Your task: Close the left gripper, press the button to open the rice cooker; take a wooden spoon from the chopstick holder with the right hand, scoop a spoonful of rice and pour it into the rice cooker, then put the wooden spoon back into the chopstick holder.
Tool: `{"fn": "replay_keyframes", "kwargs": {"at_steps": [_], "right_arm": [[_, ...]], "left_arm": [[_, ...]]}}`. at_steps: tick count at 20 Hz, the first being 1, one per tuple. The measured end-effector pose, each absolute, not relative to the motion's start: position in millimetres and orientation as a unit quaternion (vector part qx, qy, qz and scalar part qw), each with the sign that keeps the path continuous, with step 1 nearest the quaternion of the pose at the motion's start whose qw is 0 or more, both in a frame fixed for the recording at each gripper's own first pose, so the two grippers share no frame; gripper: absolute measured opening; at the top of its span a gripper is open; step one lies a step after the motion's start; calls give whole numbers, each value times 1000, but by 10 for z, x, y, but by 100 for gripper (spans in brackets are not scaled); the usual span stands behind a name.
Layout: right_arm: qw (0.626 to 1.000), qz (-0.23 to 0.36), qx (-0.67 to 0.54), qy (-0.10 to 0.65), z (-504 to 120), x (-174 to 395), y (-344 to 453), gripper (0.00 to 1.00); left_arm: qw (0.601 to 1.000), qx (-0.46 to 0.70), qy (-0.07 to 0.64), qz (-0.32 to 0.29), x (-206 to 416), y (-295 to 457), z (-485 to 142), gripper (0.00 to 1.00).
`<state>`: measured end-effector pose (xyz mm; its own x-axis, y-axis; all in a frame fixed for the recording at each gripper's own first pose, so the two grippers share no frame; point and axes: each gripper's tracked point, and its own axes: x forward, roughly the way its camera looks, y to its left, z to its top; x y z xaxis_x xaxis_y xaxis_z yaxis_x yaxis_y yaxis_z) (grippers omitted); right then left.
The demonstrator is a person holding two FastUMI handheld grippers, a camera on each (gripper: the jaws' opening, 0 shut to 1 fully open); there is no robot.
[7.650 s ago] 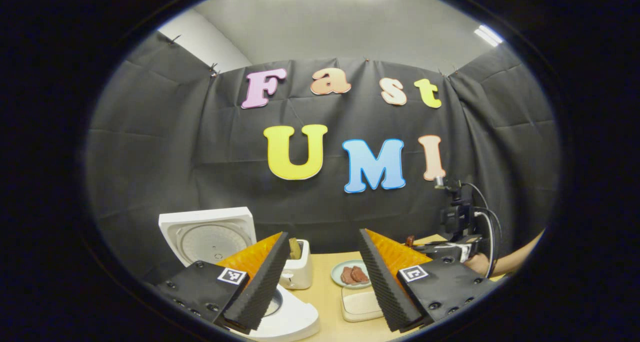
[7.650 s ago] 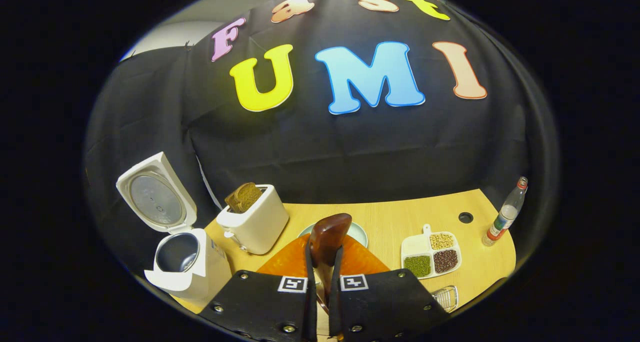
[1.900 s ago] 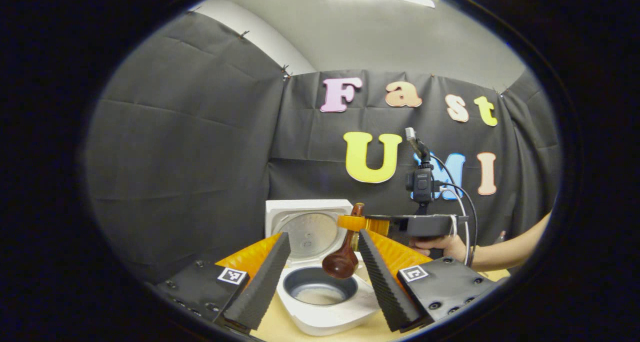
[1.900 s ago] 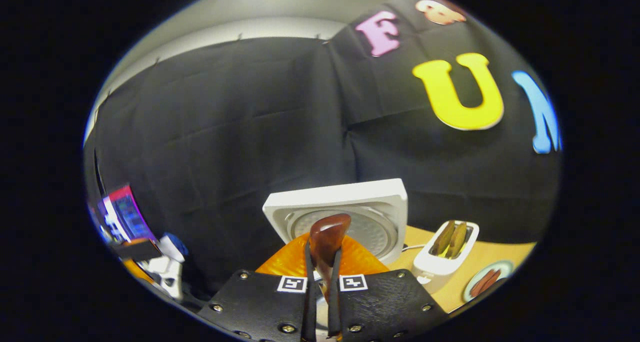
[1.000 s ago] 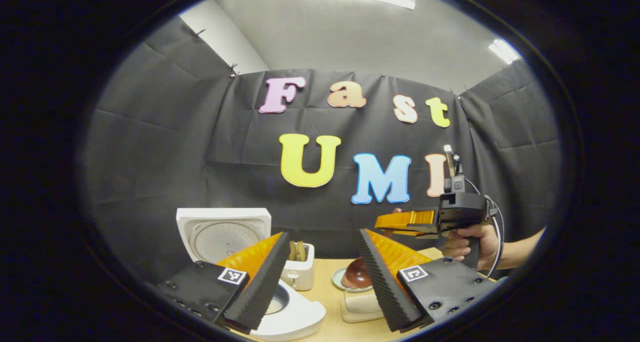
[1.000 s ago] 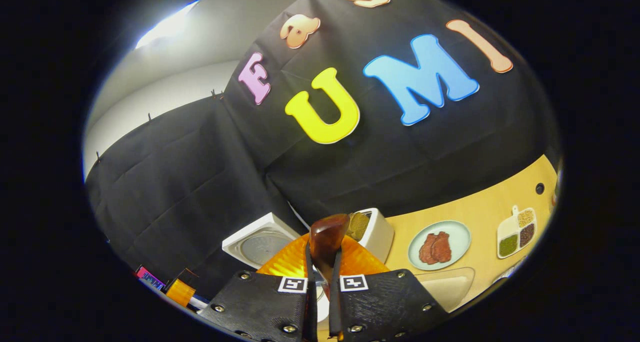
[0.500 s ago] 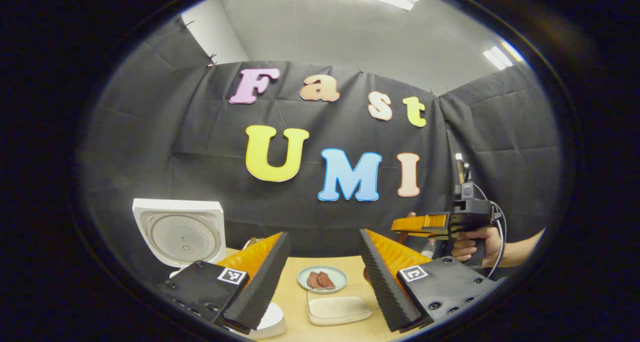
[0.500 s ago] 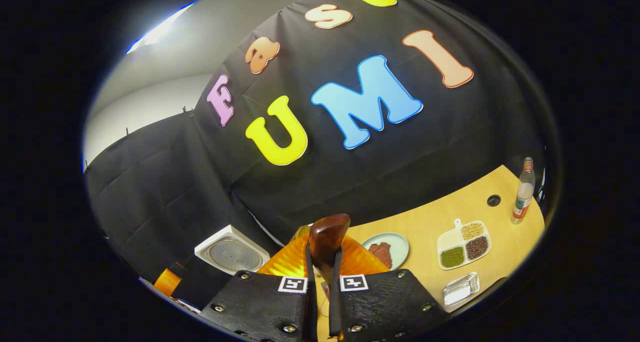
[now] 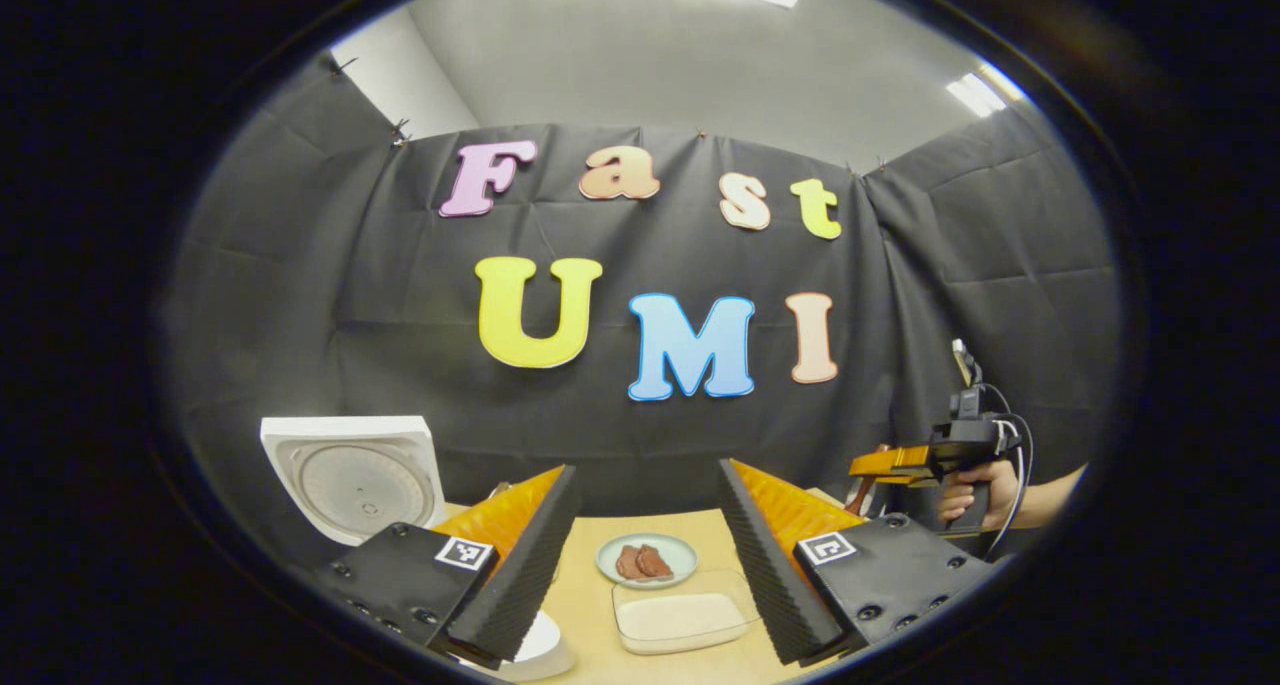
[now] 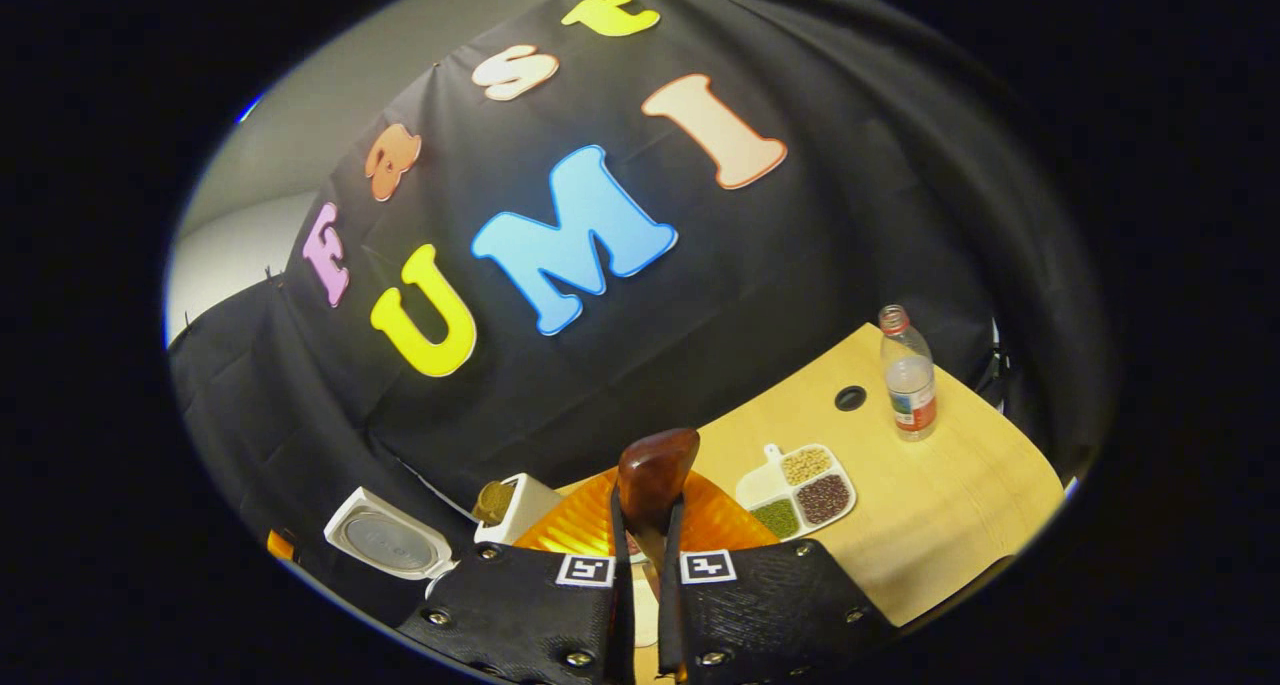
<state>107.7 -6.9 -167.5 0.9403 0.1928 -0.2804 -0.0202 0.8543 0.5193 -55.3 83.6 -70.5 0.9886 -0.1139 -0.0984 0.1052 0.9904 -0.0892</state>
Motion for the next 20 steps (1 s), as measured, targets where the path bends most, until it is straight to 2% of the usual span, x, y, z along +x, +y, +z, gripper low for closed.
{"fn": "replay_keyframes", "kwargs": {"at_steps": [2,7,10,11,13,14,16,17,18,20], "right_arm": [[950,32,262,169,-1805,1089,-204,9],[953,1,240,188,-2195,1137,-326,10],[951,-11,232,204,-2431,1170,-327,9],[952,-15,226,207,-2509,1173,-335,9],[954,-21,211,210,-2638,1182,-345,10],[955,-25,204,215,-2715,1193,-343,10],[954,-32,194,225,-2933,1182,-301,10],[955,-36,186,228,-2987,1177,-314,10],[956,-39,176,230,-3040,1190,-309,10],[959,-38,167,226,-3092,1172,-280,10]], "left_arm": [[996,-43,55,-54,-563,799,-720,92],[996,-40,63,-50,-616,778,-729,92],[996,-38,69,-37,-671,833,-761,95],[996,-38,72,-33,-681,846,-771,92],[996,-34,77,-25,-718,868,-770,99],[996,-31,77,-23,-732,884,-751,92],[997,-23,78,-19,-750,905,-734,92],[996,-20,80,-17,-758,922,-748,95],[996,-19,81,-15,-767,933,-754,92],[996,-22,83,-13,-763,952,-769,92]]}}
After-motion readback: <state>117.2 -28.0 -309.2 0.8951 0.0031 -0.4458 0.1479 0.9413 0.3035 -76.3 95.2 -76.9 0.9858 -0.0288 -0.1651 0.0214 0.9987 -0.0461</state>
